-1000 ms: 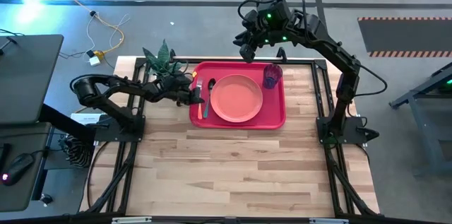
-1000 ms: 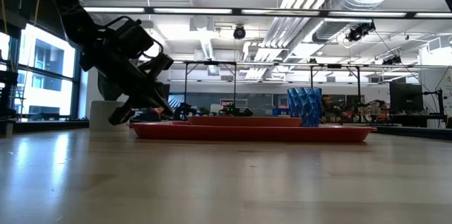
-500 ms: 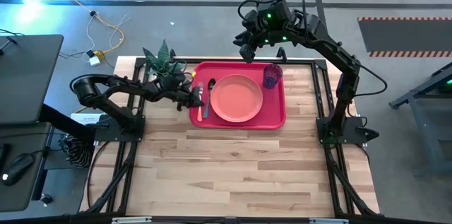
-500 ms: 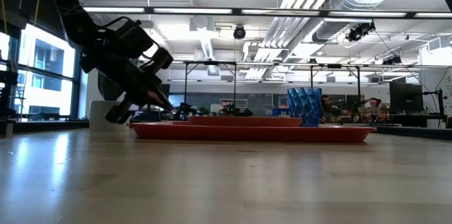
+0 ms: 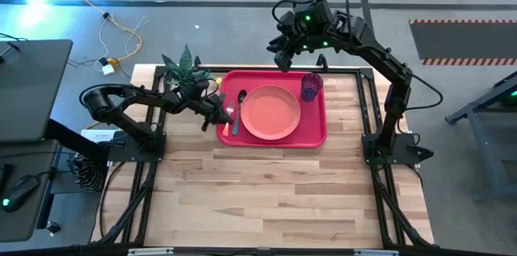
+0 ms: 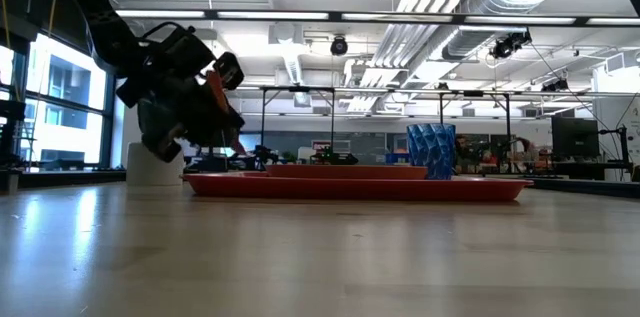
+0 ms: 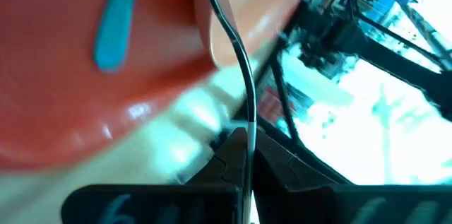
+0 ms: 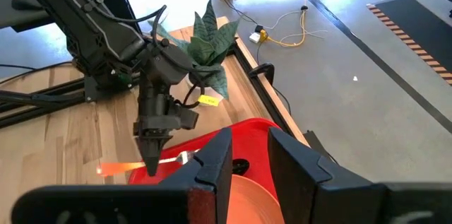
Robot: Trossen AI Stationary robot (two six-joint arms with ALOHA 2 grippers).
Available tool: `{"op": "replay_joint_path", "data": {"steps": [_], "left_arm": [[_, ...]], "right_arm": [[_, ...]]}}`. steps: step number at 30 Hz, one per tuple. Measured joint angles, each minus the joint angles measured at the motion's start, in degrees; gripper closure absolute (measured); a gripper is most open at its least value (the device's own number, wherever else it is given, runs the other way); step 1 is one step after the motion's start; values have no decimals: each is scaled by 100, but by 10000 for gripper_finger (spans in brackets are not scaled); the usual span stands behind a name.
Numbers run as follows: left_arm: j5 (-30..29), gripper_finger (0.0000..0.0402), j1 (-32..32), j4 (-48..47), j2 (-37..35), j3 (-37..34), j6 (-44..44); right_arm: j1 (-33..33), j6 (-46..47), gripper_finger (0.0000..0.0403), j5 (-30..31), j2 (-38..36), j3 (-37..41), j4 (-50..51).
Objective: Pick and place plate/cup/fork/spoon on tray
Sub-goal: Adjust the utensils on the pink tray
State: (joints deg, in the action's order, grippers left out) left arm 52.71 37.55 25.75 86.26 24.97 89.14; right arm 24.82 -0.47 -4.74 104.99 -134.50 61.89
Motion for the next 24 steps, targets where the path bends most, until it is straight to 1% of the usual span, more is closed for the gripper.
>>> {"op": "replay_joint_path", "data": {"steps": [2,4,9,12,15,20,24], "left_arm": [[184,401,2,-16,-2,1,339],[153,401,33,-134,-2,0,355],[-358,401,188,-354,281,-2,-169],[-447,401,227,-274,565,-1,-398],[-457,401,217,59,828,-7,-674],[-440,401,165,846,1063,2,-690],[-639,401,136,889,1075,29,-745]], "right_arm": [[0,0,320,-2,0,0,0],[0,0,320,-2,0,0,0],[1,-2,320,-1,1,0,84],[0,-1,320,-2,1,0,113],[0,0,320,-1,2,0,131],[0,-2,320,1,2,0,129],[0,-2,320,1,2,0,129]]}}
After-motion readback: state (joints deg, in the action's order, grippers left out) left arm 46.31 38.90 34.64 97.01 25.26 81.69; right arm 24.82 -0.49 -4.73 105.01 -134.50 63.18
